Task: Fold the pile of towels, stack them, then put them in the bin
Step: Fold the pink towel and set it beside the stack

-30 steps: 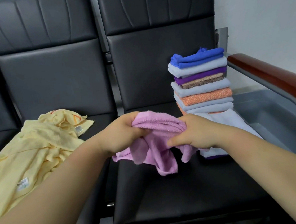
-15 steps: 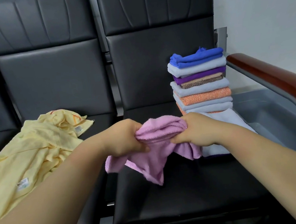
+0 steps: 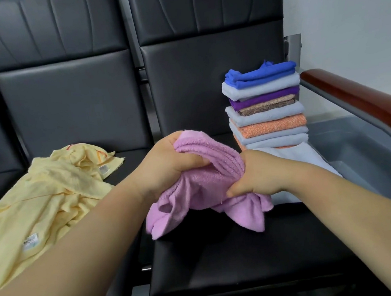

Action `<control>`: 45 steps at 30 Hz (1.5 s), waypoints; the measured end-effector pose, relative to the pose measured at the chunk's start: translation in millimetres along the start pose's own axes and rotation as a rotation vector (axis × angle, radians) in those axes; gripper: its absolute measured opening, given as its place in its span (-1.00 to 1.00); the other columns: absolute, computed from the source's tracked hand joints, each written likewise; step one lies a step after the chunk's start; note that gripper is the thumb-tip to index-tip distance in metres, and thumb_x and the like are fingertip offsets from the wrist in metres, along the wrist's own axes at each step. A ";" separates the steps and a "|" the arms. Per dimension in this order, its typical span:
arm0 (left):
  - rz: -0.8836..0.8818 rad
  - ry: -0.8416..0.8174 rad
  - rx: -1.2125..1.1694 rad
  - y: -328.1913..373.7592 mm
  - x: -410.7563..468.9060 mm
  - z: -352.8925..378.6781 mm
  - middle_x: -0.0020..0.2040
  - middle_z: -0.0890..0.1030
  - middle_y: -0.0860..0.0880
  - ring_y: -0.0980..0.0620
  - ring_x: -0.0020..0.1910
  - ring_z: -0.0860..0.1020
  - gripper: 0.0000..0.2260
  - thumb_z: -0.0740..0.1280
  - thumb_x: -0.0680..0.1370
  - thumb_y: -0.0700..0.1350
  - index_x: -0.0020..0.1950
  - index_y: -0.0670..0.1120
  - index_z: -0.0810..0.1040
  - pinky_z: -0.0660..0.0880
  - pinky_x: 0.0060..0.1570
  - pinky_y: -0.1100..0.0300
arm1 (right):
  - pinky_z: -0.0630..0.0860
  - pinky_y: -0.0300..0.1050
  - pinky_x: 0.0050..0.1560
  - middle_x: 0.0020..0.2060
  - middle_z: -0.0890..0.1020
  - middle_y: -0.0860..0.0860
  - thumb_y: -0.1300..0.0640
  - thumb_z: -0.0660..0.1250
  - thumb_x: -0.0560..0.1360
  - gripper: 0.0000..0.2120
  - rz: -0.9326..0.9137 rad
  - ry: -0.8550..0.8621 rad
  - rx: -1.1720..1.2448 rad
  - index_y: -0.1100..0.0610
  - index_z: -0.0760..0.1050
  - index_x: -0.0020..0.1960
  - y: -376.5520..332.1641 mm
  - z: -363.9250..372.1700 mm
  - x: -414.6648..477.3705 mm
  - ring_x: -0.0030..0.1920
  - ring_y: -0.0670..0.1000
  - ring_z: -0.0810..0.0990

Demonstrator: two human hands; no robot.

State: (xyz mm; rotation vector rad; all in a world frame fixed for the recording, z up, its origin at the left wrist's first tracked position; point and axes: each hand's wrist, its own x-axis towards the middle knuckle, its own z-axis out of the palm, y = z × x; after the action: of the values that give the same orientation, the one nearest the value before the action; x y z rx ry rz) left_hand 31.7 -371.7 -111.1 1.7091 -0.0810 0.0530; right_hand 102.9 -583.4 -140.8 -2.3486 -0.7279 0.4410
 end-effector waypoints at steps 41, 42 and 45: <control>-0.008 0.065 0.034 -0.3 -1.8 -15.3 -0.07 0.69 -0.13 0.00 -0.07 0.66 -0.84 0.33 0.57 -0.40 0.07 -0.23 0.63 0.61 -0.04 0.12 | 0.66 -0.03 -0.06 -0.25 0.75 0.05 -0.10 0.55 0.43 -0.76 0.039 -0.021 -0.020 0.06 0.63 -0.14 -3.7 8.5 2.4 -0.18 0.07 0.73; -0.022 0.064 -0.036 -0.6 -0.2 -13.8 -0.06 0.71 -0.12 0.00 -0.05 0.68 -0.84 0.37 0.53 -0.40 0.07 -0.23 0.64 0.62 -0.02 0.13 | 0.68 0.04 0.03 -0.21 0.76 0.07 -0.11 0.54 0.44 -0.75 0.046 -0.017 0.045 0.07 0.65 -0.10 -2.3 8.2 2.9 -0.12 0.10 0.75; -0.030 -0.073 -0.119 2.8 1.6 -15.8 -0.03 0.72 -0.13 -0.01 -0.02 0.69 -0.74 0.50 0.41 -0.37 0.08 -0.23 0.65 0.61 -0.02 0.18 | 0.64 0.17 0.22 -0.04 0.77 0.03 -0.09 0.55 0.39 -0.68 0.032 -0.022 0.279 0.05 0.70 0.07 4.6 0.4 2.9 0.06 0.08 0.75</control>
State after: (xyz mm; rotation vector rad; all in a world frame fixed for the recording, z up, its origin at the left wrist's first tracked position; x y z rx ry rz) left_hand 33.3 -356.5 -106.0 1.5930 -0.1106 -0.0355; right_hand 106.8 -584.4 -144.5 -2.0988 -0.5973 0.5460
